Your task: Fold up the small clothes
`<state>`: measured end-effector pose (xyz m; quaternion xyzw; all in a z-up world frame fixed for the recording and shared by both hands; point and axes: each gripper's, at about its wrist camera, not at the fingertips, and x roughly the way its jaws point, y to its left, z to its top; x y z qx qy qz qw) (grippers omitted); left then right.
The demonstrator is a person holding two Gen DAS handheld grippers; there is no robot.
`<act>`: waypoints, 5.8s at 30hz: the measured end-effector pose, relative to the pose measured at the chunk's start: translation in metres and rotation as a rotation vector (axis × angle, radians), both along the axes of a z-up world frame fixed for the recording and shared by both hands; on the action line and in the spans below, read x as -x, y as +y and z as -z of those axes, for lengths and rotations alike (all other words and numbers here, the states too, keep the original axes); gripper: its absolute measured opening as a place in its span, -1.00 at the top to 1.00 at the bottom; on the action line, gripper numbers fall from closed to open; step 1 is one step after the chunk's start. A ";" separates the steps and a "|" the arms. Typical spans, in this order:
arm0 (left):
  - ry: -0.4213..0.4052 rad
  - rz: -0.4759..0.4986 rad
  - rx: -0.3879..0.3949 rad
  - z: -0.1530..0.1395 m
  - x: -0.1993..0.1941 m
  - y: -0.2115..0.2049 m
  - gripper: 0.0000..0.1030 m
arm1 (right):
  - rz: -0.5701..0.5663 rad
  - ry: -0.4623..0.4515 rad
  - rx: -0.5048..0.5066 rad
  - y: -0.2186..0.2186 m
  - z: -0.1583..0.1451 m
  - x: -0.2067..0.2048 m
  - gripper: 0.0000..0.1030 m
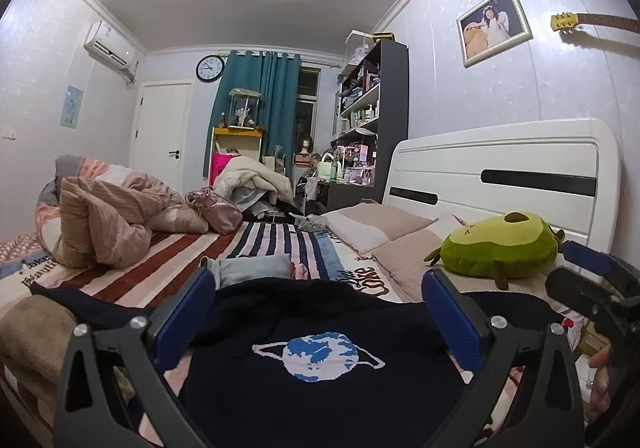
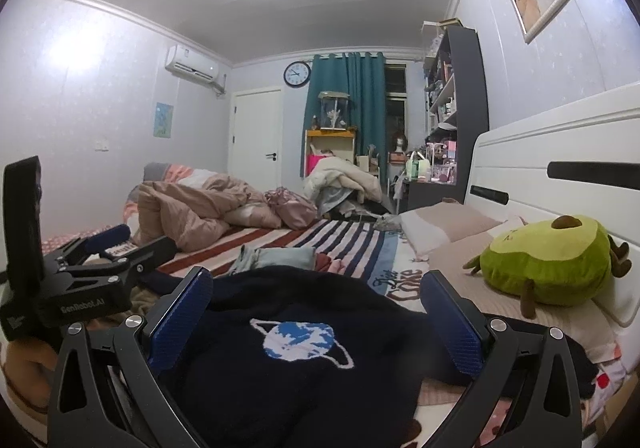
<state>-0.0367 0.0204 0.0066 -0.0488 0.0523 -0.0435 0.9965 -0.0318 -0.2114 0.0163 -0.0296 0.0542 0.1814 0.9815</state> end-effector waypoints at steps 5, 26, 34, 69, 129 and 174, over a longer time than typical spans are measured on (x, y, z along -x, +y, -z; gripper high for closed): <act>0.023 0.008 0.003 0.003 -0.005 -0.001 -0.98 | 0.029 0.014 0.003 0.001 0.002 -0.007 -1.00; 0.088 -0.066 -0.046 0.016 -0.061 -0.009 -0.98 | -0.038 0.049 0.006 -0.002 0.020 -0.073 -1.00; 0.102 -0.087 -0.055 0.020 -0.073 -0.010 -0.98 | -0.030 0.064 -0.004 -0.005 0.023 -0.083 -1.00; 0.484 -0.182 0.169 0.121 -0.158 0.126 -0.92 | -0.083 0.264 0.002 0.037 0.087 -0.151 -0.28; 0.775 0.284 0.171 0.170 -0.256 0.090 -0.37 | -0.096 0.456 -0.082 0.001 0.132 -0.177 -0.08; 0.506 -0.101 0.324 0.119 -0.247 0.186 0.98 | -0.096 0.445 0.041 0.038 0.127 -0.172 -0.34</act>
